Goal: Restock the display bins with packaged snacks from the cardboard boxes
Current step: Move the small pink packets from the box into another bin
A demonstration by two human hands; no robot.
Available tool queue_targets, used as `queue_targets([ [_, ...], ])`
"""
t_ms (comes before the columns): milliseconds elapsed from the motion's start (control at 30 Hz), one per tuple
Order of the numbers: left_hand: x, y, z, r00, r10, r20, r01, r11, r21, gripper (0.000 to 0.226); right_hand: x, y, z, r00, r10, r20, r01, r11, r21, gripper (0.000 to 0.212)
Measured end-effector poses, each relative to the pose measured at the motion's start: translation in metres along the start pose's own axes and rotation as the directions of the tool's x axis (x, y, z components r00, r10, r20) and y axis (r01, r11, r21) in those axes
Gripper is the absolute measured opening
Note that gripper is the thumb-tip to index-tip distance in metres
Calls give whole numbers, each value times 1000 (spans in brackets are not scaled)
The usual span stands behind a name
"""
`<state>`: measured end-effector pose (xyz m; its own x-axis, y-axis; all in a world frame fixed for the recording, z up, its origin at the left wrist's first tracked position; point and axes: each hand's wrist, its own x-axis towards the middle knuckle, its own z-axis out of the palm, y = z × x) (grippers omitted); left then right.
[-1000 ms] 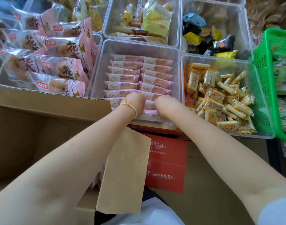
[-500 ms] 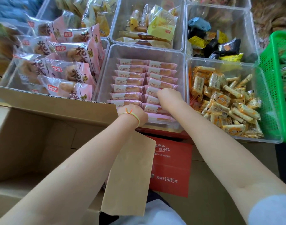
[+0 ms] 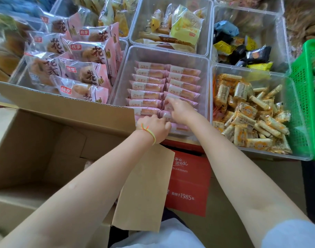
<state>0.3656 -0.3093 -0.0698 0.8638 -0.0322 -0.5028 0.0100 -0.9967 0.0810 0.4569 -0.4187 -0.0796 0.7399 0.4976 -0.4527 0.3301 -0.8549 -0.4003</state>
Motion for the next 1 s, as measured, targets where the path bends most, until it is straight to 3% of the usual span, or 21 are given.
queue_targets([
  [67, -6, 3, -6, 999, 14, -35, -15, 1000, -20, 33, -10, -4, -9, 1000, 6, 10, -6, 1000, 12, 45],
  [133, -18, 5, -8, 983, 22, -184, -48, 989, -136, 33, -28, -11, -14, 994, 8, -108, 0, 998, 68, 38],
  [233, -54, 4, 3, 846, 18, -533, -235, 910, -341, 30, -64, -24, -7, 951, 49, -305, 18, 977, 213, 24],
  [300, -86, -6, 18, 760, -65, -647, -258, 883, -392, 24, -91, -38, 2, 929, 58, -365, 52, 957, 287, 20],
  [400, -127, -39, 52, 729, -225, -647, -160, 862, -481, 20, -123, -72, 24, 931, 49, -363, 102, 918, 384, 18],
  [500, -160, -82, 90, 723, -352, -595, -32, 843, -537, 23, -140, -116, 59, 959, -43, -280, 145, 924, 355, 22],
  [633, -203, -137, 139, 729, -459, -508, 174, 842, -510, 28, -142, -173, 115, 988, -149, 50, 119, 917, 381, 27],
  [700, -221, -164, 157, 731, -484, -481, 264, 851, -454, 31, -132, -194, 145, 978, -153, 144, 108, 954, 281, 22],
  [867, -245, -211, 187, 753, -552, -360, 409, 820, -401, 31, -88, -228, 218, 933, 122, 339, -160, 984, 85, 10],
  [1000, -243, -212, 195, 738, -556, -383, 378, 810, -449, 34, -64, -251, 256, 884, 340, 321, -338, 939, -64, 43],
])
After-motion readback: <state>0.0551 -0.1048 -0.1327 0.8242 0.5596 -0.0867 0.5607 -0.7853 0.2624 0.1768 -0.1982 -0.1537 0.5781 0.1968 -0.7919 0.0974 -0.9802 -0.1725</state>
